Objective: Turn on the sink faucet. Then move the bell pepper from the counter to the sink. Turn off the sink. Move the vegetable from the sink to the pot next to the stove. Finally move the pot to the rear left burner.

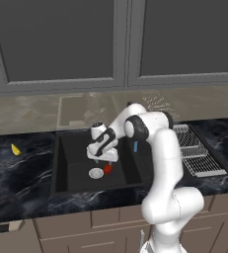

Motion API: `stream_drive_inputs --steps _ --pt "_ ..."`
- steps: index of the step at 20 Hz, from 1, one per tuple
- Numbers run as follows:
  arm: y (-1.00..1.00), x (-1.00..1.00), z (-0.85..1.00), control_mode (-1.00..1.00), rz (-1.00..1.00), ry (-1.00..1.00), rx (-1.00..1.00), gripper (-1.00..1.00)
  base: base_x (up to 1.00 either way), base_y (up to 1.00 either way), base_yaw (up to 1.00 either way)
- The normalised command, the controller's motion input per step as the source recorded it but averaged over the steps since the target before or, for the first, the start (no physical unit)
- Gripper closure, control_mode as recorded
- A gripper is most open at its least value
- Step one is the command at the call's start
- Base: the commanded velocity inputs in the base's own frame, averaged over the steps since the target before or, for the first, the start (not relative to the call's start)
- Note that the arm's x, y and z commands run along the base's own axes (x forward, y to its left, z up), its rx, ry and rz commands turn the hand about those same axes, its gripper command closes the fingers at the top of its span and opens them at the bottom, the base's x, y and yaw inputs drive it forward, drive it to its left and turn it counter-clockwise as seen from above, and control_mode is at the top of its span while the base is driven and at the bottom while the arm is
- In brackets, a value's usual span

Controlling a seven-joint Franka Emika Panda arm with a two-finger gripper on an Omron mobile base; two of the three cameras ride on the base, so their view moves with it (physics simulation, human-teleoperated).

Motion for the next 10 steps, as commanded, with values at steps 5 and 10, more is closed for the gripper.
stream_drive_inputs --steps 5,10 --pt "0.00 -0.25 0.47 -1.00 0.00 -0.01 -0.01 -1.00 0.00 0.00 0.00" --pt "-0.01 -0.41 0.49 -1.00 0.00 -0.04 -0.01 -1.00 0.00 0.00 0.00"
